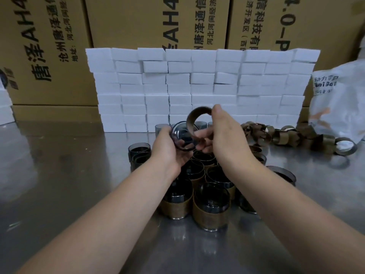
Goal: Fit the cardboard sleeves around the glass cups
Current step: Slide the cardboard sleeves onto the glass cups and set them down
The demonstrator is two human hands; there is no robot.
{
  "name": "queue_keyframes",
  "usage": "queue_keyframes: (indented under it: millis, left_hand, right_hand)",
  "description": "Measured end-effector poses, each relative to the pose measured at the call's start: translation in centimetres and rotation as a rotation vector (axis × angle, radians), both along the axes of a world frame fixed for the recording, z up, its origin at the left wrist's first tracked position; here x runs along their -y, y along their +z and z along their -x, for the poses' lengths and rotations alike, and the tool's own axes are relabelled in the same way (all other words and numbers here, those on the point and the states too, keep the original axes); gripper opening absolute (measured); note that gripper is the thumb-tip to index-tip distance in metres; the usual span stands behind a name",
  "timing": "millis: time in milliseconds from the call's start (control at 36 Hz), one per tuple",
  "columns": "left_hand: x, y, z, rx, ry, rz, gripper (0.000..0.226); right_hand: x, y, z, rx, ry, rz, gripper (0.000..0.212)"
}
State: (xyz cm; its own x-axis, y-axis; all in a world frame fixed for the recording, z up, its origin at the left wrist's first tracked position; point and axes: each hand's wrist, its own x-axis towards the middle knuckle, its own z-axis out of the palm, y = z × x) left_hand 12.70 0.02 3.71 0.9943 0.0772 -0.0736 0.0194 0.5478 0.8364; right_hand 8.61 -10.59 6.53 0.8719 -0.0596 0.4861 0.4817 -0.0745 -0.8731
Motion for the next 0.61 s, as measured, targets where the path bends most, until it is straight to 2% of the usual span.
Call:
queue_keyframes:
  millis: [111,139,250,417,472,528,556,611]
  left_hand:
    - [0.2,-0.3,-0.1,-0.006,0.032,0.019,0.037]
    - [0.2,-0.3,-0.1,-0.006,0.047,-0.001,0.033]
    - [0.3,-0.5,-0.2,0.006,0.061,-0.061,0.021]
    - [1.0,-0.8,-0.2,0.099,0.079,-0.097,0.051]
    - [1.2,-1.0,-0.1,0.142,0.05,-0.102,0.07]
    - [1.3,-0.9,0.2,0.144,0.052,-0.108,0.077]
    - [1.2,-0.8,0.3,0.133,0.075,-0.117,0.075]
    - [1.2,-0.6,0.6,0.119,0.147,-0.12,0.054]
  right_hand:
    - [0.7,-1.5,-0.3,0.134,-0.105,0.168,0.029]
    - [0.9,-1.8,-0.3,0.134,-0.107,0.238,0.025]
    - [1.1,-2.0,-0.7,0.028,-0.075,0.33,0.044]
    - [1.3,-2.5,-0.7,0.08,-0.109,0.357,0.036]
    - [1.0,-2.7,-0.7,0.079,-0.071,0.339,0.032]
    - [0.9,-3.1,-0.7,0.071,-0.039,0.335,0.031]
    - [0.8,-3.4,-0.8,0.066,-0.038,0.328,0.03]
    - [0.8,-3.8,-1.0,0.047,-0.037,0.306,0.028]
